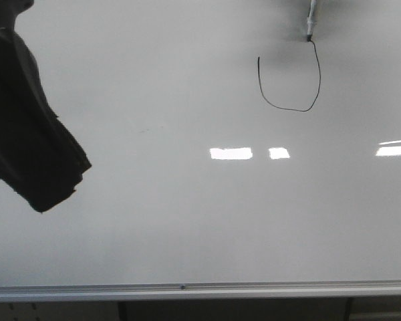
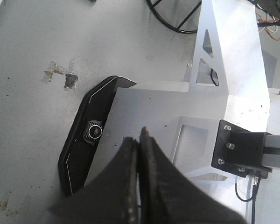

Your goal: Write number 0 on whiteboard

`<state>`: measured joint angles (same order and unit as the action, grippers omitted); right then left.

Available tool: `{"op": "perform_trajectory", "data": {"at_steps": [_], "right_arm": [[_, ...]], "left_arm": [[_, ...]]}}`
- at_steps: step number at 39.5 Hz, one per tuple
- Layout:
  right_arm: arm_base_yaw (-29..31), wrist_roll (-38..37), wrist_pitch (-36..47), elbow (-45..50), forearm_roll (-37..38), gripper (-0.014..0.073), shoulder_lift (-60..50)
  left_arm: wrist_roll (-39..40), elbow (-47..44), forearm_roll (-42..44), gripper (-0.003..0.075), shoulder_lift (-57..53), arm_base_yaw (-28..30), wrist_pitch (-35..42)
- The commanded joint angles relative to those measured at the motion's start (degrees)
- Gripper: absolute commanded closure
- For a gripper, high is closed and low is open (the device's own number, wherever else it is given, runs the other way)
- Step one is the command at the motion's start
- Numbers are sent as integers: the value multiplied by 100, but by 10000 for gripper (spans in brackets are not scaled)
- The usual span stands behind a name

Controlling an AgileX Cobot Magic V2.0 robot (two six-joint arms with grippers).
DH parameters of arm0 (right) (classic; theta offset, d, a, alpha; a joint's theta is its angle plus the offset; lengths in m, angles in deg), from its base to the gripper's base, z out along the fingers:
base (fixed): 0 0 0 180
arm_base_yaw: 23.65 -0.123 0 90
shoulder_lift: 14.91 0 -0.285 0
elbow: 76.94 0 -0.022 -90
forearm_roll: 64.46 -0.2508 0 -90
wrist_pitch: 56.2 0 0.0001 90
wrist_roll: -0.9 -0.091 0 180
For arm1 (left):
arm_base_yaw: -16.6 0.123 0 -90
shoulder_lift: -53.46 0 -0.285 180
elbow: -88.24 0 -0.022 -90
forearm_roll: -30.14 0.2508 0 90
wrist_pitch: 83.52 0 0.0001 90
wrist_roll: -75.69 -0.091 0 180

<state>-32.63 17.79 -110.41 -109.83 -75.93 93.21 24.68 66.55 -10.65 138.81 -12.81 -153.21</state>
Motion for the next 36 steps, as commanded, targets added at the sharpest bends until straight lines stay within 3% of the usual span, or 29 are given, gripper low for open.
{"op": "perform_trajectory", "data": {"at_steps": [1, 13, 24, 36], "right_arm": [[-47, -1, 584, -204, -219, 652, -297], [-533, -1, 632, -204, -256, 652, 10], [-635, 5, 1, -198, -321, 652, 245], [-635, 416, -2215, -855, -1601, 655, -49]], "left_arm": [[14, 171, -339, 740, -186, -45, -208], [14, 171, -339, 740, -186, -45, -208], [14, 171, -339, 740, -186, -45, -208], [14, 171, -339, 740, -186, -45, -208]]}}
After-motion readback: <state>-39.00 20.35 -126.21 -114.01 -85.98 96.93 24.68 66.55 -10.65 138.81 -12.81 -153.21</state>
